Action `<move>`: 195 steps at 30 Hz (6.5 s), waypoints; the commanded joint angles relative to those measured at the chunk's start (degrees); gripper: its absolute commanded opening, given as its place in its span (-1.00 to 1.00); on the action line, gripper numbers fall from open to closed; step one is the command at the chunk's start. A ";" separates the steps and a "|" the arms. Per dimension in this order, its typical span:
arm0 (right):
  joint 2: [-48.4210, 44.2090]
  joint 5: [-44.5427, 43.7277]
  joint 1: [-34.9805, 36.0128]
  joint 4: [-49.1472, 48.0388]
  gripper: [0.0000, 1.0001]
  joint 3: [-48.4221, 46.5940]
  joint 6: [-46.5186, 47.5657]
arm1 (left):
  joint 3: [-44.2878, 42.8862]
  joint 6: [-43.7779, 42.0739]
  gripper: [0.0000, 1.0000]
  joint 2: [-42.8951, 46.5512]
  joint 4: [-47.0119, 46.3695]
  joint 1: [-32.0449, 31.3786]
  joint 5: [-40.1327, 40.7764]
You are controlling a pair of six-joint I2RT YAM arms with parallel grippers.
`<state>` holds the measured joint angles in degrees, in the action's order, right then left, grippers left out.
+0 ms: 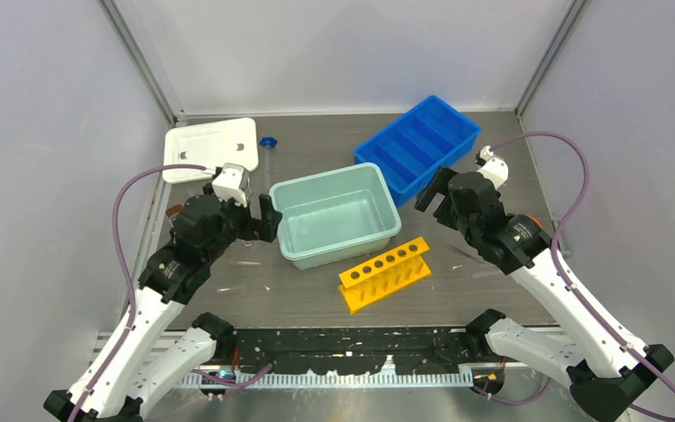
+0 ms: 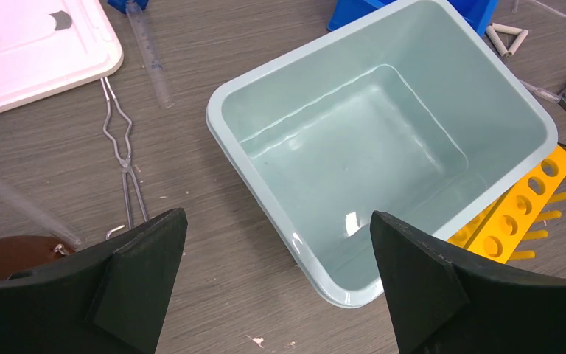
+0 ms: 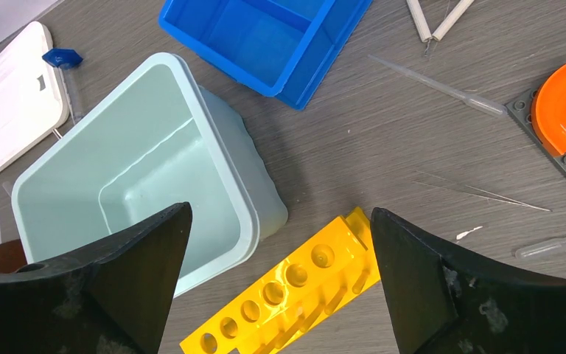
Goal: Organize the chemistry lab equipment
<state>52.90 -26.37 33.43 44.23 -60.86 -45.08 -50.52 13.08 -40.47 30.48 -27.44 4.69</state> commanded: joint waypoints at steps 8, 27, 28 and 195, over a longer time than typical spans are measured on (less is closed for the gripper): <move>-0.61 -1.46 0.23 -2.18 0.97 -0.19 -1.54 | 0.25 0.23 0.99 0.85 -2.53 -0.09 -0.83; 6.47 -18.93 0.07 6.52 0.69 -6.45 17.85 | 2.45 0.37 0.99 4.78 -0.73 -0.08 1.40; 7.07 -19.88 -0.05 6.64 0.58 -6.59 21.24 | 2.59 0.41 0.99 5.00 -0.77 -0.07 1.38; 14.00 38.09 -40.03 -27.40 -0.99 0.51 14.76 | -3.51 0.06 0.97 -2.48 7.48 -4.90 10.23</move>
<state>63.44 7.29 -12.62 19.35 -50.68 -40.21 -50.76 15.53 -41.15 37.87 -32.21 16.19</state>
